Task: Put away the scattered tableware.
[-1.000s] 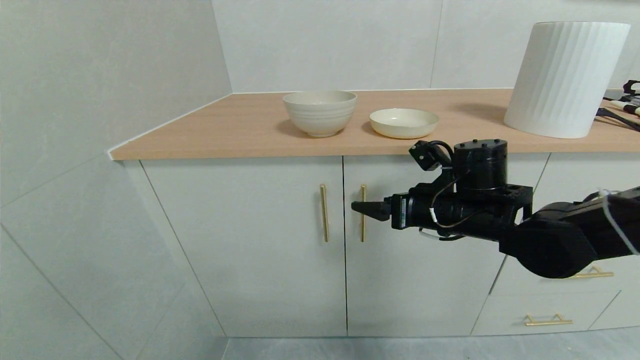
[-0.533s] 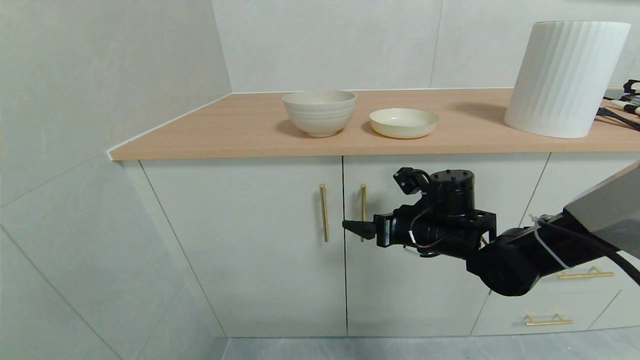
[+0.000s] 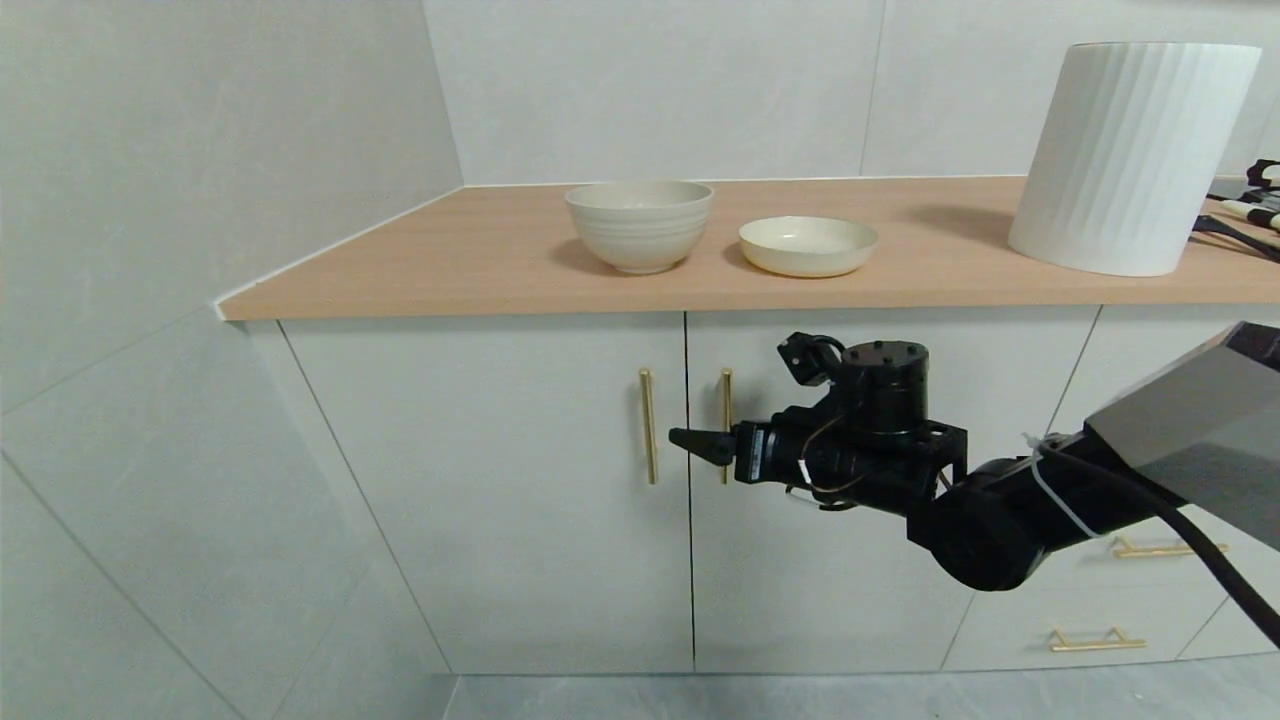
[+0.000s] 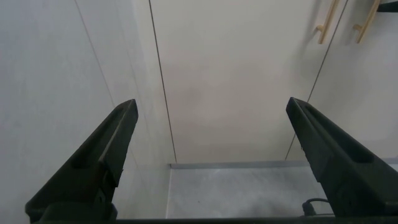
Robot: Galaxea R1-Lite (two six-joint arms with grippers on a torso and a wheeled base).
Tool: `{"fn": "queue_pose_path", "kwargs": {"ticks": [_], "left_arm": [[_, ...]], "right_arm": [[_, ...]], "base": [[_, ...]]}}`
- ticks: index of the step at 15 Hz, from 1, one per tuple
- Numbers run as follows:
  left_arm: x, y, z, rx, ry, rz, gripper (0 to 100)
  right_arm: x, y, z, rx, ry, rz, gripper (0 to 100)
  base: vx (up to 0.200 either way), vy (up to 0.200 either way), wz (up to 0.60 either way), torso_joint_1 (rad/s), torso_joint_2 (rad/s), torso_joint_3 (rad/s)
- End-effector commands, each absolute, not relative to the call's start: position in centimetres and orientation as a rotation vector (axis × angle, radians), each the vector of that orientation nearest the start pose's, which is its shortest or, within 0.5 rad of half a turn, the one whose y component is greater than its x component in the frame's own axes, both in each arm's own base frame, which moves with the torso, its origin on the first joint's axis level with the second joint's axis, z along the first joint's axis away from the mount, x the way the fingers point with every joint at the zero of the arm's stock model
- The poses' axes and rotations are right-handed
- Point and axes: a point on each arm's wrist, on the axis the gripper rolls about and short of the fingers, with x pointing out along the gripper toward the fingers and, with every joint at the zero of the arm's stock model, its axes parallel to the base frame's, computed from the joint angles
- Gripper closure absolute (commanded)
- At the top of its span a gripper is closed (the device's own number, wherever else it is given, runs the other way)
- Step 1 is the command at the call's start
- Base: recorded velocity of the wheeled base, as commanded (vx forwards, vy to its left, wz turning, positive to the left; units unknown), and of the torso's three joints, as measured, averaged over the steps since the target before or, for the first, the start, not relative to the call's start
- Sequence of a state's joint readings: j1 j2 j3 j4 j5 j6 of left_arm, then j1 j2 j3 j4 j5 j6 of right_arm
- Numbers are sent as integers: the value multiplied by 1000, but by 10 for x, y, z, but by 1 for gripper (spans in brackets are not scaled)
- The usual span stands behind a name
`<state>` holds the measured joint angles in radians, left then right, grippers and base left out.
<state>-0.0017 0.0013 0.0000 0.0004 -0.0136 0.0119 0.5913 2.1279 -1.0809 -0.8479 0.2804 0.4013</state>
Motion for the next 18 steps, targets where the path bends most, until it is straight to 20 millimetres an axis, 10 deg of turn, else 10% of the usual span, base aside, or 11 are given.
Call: {"fn": "queue_pose_path", "kwargs": {"ticks": [1,18], "left_arm": [[-23,0,75,12,3,-15,0],[-23,0,75,12,3,-15,0]], "right_arm": [[339,237,116,342,377,817,0],[318,248,132,411,354,858,0]], "base": [[0,0,0,0,0,0],[0,0,0,0,0,0]]}}
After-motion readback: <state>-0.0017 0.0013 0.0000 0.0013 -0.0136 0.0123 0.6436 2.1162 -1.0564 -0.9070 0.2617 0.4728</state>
